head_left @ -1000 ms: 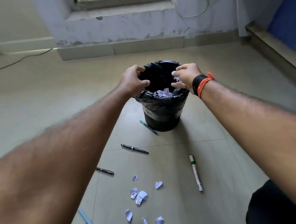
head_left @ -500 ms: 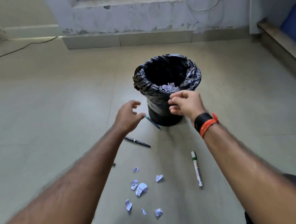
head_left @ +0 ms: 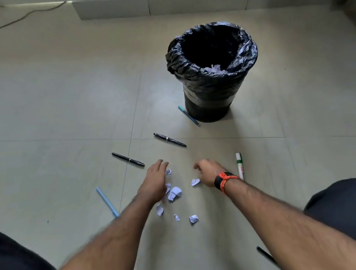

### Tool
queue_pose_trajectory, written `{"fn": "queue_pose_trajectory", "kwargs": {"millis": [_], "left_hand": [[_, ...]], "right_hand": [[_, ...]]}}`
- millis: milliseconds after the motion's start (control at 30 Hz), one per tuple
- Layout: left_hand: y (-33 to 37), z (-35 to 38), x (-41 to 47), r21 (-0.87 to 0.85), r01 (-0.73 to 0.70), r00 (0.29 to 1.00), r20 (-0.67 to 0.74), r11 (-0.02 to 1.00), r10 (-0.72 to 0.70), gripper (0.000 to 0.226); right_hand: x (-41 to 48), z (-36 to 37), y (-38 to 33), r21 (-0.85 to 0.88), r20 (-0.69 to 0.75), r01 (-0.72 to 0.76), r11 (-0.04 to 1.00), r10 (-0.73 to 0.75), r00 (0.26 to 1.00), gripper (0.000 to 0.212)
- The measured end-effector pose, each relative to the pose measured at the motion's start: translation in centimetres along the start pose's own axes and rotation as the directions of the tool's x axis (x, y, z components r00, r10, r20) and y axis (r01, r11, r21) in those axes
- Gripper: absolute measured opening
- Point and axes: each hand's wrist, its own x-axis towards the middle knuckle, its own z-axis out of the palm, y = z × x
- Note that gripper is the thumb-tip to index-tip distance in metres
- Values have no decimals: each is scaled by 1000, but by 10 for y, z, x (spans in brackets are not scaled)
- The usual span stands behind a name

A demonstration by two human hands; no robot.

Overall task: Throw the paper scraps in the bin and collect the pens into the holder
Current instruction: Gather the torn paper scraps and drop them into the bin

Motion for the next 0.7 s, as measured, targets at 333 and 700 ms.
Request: {"fn": "queue_pose_trajectory", "kwargs": {"millis": [333,700], "left_hand": [[-11,25,-8,186,-126,966,248,975,77,80],[-17,31,-53,1,72,995,72,997,-72,76]], "right_hand": [[-9,48,-3,-137,5,64,989,-64,998,31],[-4,54,-16,-40,43,196,980,-194,980,58]]}}
